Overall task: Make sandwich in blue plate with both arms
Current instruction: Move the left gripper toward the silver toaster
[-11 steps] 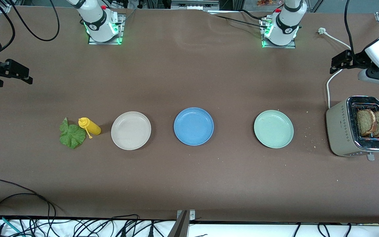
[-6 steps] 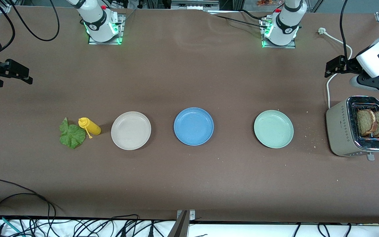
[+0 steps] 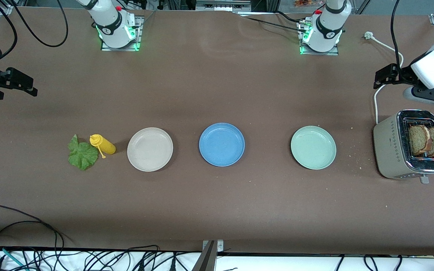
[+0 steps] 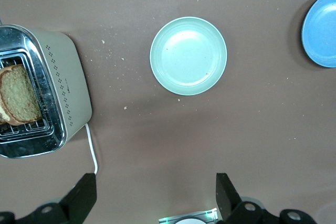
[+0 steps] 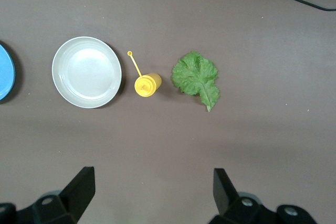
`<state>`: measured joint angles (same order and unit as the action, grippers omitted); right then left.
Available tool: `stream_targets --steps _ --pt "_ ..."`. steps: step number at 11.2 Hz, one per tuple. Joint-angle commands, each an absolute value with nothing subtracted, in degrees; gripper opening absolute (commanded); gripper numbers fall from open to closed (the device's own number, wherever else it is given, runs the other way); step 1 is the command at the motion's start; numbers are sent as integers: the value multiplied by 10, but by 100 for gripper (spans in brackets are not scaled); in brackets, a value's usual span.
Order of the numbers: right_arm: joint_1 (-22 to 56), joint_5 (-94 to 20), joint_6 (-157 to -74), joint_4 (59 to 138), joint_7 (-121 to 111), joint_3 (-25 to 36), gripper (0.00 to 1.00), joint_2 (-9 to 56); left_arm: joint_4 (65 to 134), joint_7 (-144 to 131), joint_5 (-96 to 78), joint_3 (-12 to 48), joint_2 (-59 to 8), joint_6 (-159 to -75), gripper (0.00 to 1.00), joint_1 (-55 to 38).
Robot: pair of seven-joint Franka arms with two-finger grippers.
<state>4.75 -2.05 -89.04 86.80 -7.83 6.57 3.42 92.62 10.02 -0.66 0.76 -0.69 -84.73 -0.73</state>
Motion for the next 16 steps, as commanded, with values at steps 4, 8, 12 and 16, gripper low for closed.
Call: stream_targets --steps 4,8,12,16 --pt "47 -18 -883 859 -88 68 100 35 910 98 -17 5 -24 -842 100 -6" --pt "46 -19 -882 860 -88 69 100 36 885 98 -20 4 -33 -841 100 -6" --pt "46 -20 -882 860 -87 68 100 36 868 78 -17 4 -34 -841 100 -5" --pt "46 -19 -882 860 -88 68 100 36 867 54 -15 5 -30 -835 100 -4"
